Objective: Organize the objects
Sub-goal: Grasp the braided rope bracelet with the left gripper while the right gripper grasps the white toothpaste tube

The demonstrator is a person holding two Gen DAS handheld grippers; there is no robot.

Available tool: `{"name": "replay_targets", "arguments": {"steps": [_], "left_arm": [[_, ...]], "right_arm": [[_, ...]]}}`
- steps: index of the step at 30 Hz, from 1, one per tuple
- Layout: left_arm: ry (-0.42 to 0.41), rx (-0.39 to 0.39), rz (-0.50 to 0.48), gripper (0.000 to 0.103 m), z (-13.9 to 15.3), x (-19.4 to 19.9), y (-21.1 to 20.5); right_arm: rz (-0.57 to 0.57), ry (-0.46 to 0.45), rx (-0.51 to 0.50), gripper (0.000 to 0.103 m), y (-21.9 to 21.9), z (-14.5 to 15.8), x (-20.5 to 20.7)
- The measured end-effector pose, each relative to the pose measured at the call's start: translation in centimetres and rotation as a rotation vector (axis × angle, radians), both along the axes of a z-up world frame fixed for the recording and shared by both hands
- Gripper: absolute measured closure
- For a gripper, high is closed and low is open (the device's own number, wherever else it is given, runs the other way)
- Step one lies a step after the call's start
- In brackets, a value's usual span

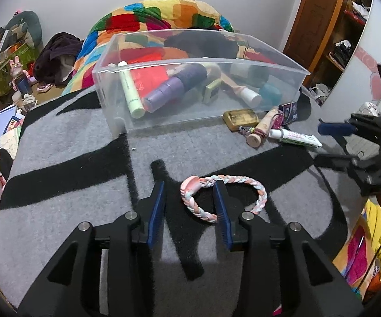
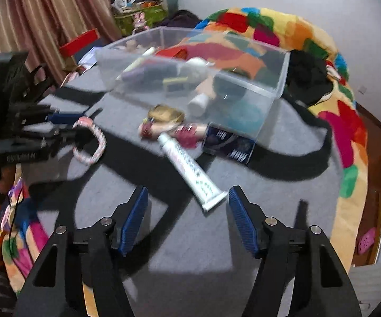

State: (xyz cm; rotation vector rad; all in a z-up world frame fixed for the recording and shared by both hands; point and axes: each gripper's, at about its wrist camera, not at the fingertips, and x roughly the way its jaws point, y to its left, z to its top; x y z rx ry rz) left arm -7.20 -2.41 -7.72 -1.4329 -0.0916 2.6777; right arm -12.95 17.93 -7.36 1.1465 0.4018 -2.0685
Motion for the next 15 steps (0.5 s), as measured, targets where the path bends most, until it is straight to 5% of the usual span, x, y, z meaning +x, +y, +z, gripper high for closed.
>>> {"name": "replay_targets", "arguments": {"steps": [6,11,15], "left_arm": [[0.020,-0.010,0.005,0.072,-0.2,-0.1,0.6],[0.032,-0.001,0.011,0.091,-0.2,0.3,0.7],[0.050,0.033,0.028,0.092,0.4,0.5,0.3]], "right_arm": [[-0.033,-0.005,0.020,0.048,-1.9,-0.6,-2.2],[-0.019,-0.037,-0.003,0.083,-2.1,-1.2,-1.5],[-0.021,-0.015,0.003,0.088,-1.8,-0.8,-0.1]]}}
